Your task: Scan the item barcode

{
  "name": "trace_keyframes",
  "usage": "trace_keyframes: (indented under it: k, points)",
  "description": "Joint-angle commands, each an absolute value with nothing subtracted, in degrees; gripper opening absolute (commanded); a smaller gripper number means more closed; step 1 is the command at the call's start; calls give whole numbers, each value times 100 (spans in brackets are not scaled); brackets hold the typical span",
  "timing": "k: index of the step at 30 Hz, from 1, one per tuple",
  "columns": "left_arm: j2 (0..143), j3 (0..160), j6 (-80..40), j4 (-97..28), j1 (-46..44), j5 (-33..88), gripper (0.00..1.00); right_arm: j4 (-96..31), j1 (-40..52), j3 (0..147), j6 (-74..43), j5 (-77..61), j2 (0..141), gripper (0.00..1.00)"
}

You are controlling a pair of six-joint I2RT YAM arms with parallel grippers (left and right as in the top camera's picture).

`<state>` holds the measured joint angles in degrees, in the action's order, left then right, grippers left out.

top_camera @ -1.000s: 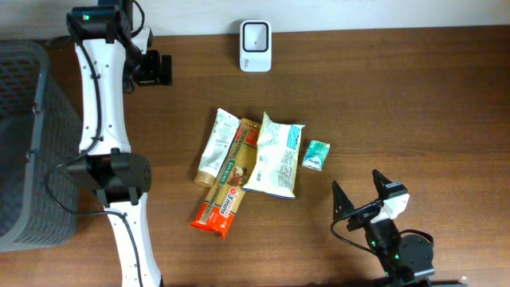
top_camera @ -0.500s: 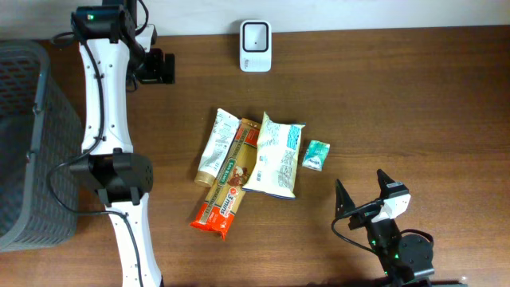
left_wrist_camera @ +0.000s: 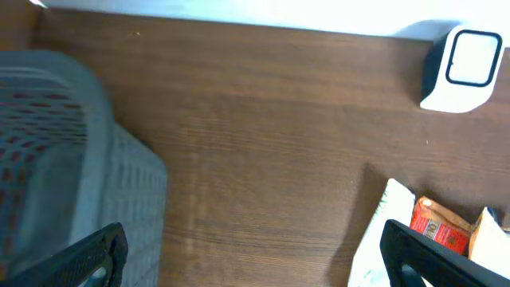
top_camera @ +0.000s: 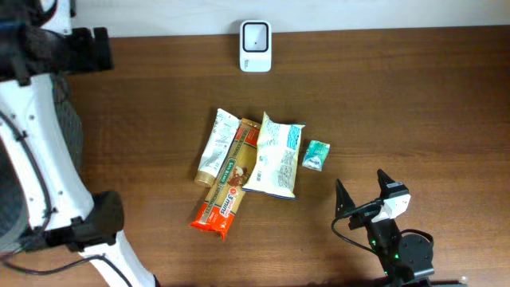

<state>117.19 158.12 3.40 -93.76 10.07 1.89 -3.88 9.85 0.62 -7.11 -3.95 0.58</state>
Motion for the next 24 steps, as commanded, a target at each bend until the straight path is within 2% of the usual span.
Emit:
trace_keyframes:
  k: [1,4,7,12,17,19,22,23,24]
  points:
    - [11520,15832,563,-9483,1020,506,99,-412,1013,32,-670,-322,21,99]
    - [11013,15832,574,-9631,1013,626,99,-414,1011,32,-1048,-458,43,99]
    - [10665,15832,567,-9653,1015,674,99,-438,1011,137,-1162,-1166,64,99]
    - [10637,15830,569,-9671,1013,663,99,-1162,1011,1518,-1555,-1503,998,98]
    - [10637,15830,569,-9668,1015,663,99,-3651,1013,4746,-1555,-1529,4073,99]
    - [10637,15830,572,-9671,1015,663,99,-4097,1013,5474,-1553,-2171,5293,99]
    - [10637,15830,572,-9671,1015,663,99,-3968,1013,5664,-1551,-2681,6849,99]
    - [10637,15830,569,-9668,1015,663,99,-3892,1011,5664,-1533,-2628,7341,95]
    - [10637,15830,569,-9671,1015,663,99,-3868,1011,5664,-1732,-2351,7736,83]
